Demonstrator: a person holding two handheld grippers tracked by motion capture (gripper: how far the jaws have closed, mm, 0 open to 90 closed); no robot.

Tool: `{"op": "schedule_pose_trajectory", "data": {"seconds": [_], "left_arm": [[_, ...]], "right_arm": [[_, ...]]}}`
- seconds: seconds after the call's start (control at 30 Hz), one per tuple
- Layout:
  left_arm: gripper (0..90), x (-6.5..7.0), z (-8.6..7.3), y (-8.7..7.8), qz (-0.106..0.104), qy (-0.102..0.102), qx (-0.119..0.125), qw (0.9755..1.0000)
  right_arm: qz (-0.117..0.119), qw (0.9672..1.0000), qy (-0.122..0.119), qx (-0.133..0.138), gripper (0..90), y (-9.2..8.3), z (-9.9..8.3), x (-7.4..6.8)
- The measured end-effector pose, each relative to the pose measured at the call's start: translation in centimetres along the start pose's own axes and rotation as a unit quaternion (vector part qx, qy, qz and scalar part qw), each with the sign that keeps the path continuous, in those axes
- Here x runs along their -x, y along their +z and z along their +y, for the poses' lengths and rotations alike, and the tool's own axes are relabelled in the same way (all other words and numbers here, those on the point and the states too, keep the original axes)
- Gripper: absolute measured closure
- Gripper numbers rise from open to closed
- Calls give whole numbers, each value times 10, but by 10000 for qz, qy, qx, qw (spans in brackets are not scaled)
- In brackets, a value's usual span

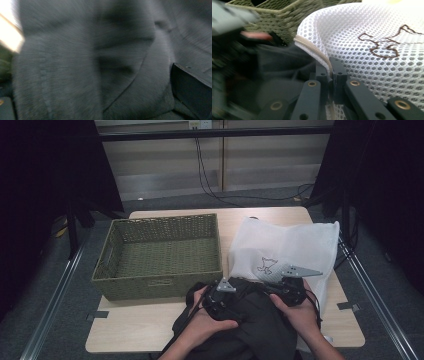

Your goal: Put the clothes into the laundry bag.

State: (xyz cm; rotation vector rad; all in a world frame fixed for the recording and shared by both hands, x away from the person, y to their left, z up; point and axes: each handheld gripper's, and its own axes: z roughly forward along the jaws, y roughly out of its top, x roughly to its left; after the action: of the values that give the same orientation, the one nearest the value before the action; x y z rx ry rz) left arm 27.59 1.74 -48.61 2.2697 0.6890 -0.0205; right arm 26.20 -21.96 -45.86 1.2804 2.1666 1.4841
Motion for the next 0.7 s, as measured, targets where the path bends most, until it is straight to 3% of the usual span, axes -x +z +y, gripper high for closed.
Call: {"op": "schedule_pose_trajectory", "data": {"seconds": [0.07, 0.1, 0.13, 0.17, 0.2, 0.23, 0.27, 0.3, 0.33, 0.37, 0.4, 0.43, 0.47, 0.5, 0.53, 0.57, 0.6, 0.63, 0.67, 0.7], "left_arm": [[101, 5, 5, 0, 125, 284, -199, 9993], [190, 8, 4, -1, 172, 328, -104, 9993], [334, 8, 4, -1, 172, 328, -104, 9993], [504, 11, 3, -5, 98, 373, 158, 9991], [627, 11, 3, -5, 98, 373, 158, 9991], [695, 10, 3, -8, 42, 228, 386, 9990], [727, 10, 3, -8, 42, 228, 386, 9990], [744, 3, 3, -14, -221, -195, 703, 9971], [749, 3, 3, -14, -221, -195, 703, 9971], [755, -2, 5, -25, -638, -536, 1293, 9881], [759, -2, 6, -29, -787, -635, 1517, 9832], [768, -2, 6, -29, -787, -635, 1517, 9832], [768, -1, 8, -34, -891, -692, 1766, 9778], [789, 3, 10, -39, -816, -743, 2199, 9693], [787, 3, 10, -39, -816, -743, 2199, 9693], [780, 5, 6, -30, -578, -708, 2361, 9674], [766, 5, 3, -19, -401, -685, 2205, 9721], [743, 3, 0, -5, -340, -690, 1864, 9795], [693, 3, 0, -5, -340, -690, 1864, 9795], [634, 1, 1, 6, -436, -814, 1406, 9858]], "right_arm": [[100, 9999, -90, -38, 865, 3, 2, -4], [130, 9999, -92, -27, 865, 4, 2, -6], [130, 9999, -92, -27, 865, 4, 2, -6], [234, 9996, -128, -7, 864, 5, 4, -8], [295, 9995, -127, 16, 864, 5, 6, -11], [401, 9990, -160, 60, 863, 4, 8, -14], [401, 9990, -160, 60, 863, 4, 8, -14], [502, 9982, -310, 143, 861, 1, 13, -21], [502, 9982, -310, 143, 861, 1, 13, -21], [540, 9971, -464, 278, 859, -6, 18, -30], [515, 9969, -490, 336, 859, -9, 20, -33], [515, 9969, -490, 336, 859, -9, 20, -33], [515, 9966, -511, 385, 859, -12, 22, -34], [528, 9960, -502, 520, 856, -17, 24, -36], [528, 9960, -502, 520, 856, -17, 24, -36], [539, 9959, -476, 541, 855, -18, 24, -35], [514, 9967, -446, 453, 856, -16, 23, -32], [481, 9975, -413, 327, 858, -13, 20, -28], [481, 9975, -413, 327, 858, -13, 20, -28], [407, 9986, -325, 46, 863, -2, 10, -17]]}}
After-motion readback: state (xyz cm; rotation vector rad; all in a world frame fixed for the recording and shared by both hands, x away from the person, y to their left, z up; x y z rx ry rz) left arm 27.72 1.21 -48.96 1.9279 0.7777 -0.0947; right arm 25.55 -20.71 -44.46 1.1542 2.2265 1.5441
